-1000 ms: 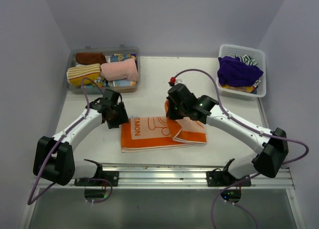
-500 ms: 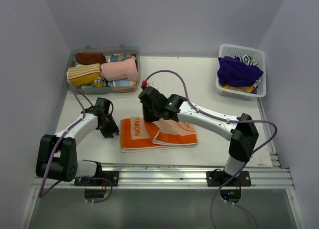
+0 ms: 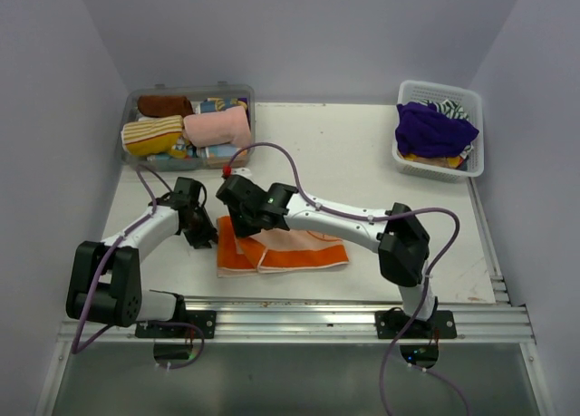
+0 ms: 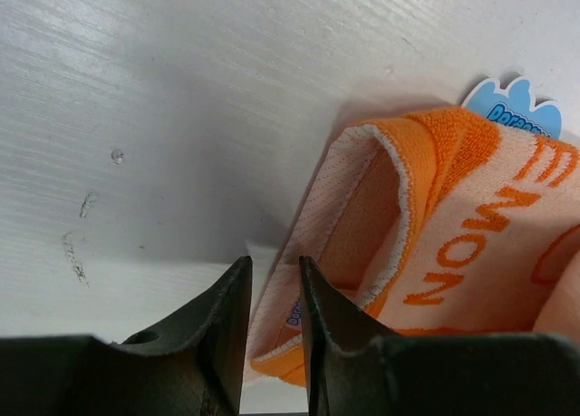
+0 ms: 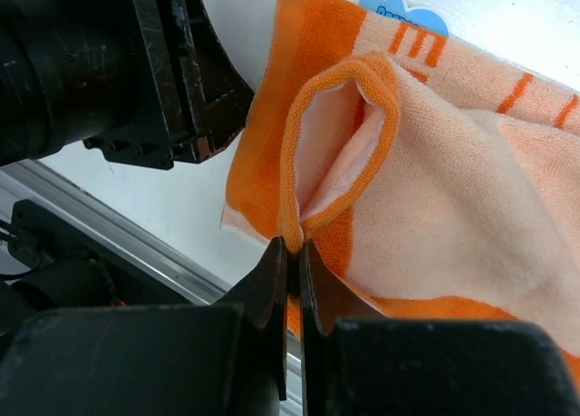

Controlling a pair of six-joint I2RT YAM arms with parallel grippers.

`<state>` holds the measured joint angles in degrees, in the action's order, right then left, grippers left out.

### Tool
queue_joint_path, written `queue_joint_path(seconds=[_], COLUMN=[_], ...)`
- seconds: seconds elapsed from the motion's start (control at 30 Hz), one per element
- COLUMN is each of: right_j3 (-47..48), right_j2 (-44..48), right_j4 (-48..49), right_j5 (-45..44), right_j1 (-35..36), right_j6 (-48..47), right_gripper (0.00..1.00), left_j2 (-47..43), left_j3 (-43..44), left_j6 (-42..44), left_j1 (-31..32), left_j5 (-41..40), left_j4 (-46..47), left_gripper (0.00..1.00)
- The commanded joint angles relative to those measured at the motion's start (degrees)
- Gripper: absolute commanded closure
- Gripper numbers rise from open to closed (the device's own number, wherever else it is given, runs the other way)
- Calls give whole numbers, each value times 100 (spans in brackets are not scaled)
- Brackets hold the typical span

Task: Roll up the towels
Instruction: Fold the towel

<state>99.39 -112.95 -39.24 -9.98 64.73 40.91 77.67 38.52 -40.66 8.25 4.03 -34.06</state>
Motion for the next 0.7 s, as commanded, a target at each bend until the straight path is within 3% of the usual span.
queue_joint_path(seconds=[0.0, 0.63, 0.67], right_j3=[300, 1363, 1381], right_j2=[-157, -1300, -1309], right_j4=[13, -163, -145], right_j5=[-171, -110, -84], right_j1=[-4, 5, -4], right_j6=[84, -30, -47], right_gripper=[100, 100, 85], left_j2=[-85, -120, -129], left_j3=[-20, -187, -170], left_j6=[164, 32, 15], left_j1=[-17, -25, -25], left_j5=[-8, 291, 274], left_j4=[146, 243, 199], left_gripper=[69, 70, 68])
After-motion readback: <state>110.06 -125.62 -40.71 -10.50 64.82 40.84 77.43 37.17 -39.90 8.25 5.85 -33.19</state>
